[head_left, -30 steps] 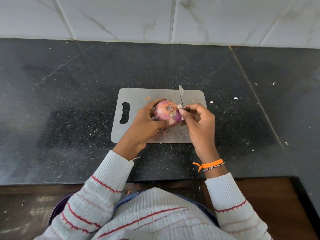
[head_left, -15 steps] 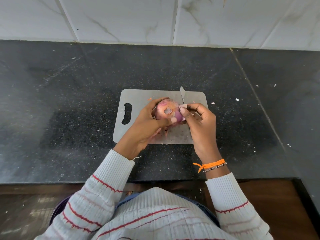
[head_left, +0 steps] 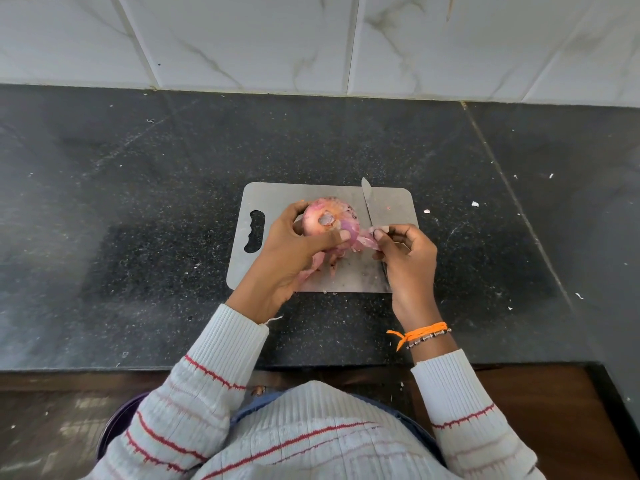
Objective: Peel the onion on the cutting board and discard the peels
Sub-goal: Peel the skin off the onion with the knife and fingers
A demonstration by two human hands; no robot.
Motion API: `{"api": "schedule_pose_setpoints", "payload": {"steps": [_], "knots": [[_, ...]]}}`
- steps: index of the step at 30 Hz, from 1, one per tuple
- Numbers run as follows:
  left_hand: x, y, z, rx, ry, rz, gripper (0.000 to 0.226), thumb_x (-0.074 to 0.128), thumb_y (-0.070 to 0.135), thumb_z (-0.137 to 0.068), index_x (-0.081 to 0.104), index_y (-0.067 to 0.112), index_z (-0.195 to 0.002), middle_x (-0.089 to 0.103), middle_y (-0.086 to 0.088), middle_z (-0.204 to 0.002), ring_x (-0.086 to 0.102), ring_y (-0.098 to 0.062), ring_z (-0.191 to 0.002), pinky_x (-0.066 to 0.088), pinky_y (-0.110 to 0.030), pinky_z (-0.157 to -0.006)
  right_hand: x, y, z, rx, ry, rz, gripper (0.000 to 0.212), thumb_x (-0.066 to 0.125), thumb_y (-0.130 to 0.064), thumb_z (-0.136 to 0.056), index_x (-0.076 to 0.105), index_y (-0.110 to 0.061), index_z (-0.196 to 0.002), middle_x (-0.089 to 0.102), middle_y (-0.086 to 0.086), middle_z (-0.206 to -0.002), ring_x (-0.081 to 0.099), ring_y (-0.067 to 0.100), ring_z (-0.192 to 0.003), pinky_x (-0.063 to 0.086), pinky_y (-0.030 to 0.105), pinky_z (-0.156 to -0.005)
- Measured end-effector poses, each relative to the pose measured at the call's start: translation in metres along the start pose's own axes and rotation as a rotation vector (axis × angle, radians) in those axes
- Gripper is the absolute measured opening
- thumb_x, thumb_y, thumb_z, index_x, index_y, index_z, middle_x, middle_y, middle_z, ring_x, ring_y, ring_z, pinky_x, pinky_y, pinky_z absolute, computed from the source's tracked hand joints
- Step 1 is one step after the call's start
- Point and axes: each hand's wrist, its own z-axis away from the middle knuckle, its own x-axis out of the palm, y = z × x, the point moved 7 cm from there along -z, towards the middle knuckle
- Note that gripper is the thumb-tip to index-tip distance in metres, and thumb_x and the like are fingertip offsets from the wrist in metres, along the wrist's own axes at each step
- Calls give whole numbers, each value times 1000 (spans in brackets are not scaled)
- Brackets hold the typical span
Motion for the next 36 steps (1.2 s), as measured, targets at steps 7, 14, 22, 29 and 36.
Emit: {"api": "schedule_pose_setpoints", "payload": {"steps": [7,14,22,29,36], "knots": [[-4,-1,-1,-19,69,3,60,77,-1,-67,52,15,-119,63,-10,-114,67,-24,-94,58,-28,-64,-4,16,-4,81,-34,115,13,66,-6,-84,67,-15,-93,70,1,-92,67,16,-89,56,36,-82],[0,4,1,76,96,-132,64,78,-1,-67,46,16,-119,61,-4,-105,65,-18,-92,58,-31,-77,10,-42,15,-342,-154,170,15,63,-1,-85,68,-8,-97,67,3,-98,64,10,-94,52,22,-81],[5,13,4,206,25,-288,56,82,4,-64,54,21,-110,64,-1,-110,64,-13,-96,55,-18,-75,11,-53,22,-525,-145,258,10,71,-5,-78,69,-4,-88,66,5,-89,65,14,-84,57,38,-73],[4,10,2,222,14,-330,53,83,4,-62,58,29,-102,66,-2,-110,65,-20,-100,56,-31,-84,9,-52,20,-548,-140,284,9,71,-4,-78,70,-1,-86,67,7,-86,65,11,-80,58,30,-71],[3,9,0,217,24,-340,57,84,6,-61,60,20,-110,66,-3,-109,64,-20,-100,56,-28,-82,8,-52,21,-577,-115,279,7,71,2,-77,70,-1,-83,67,7,-82,63,7,-77,53,16,-70]]}}
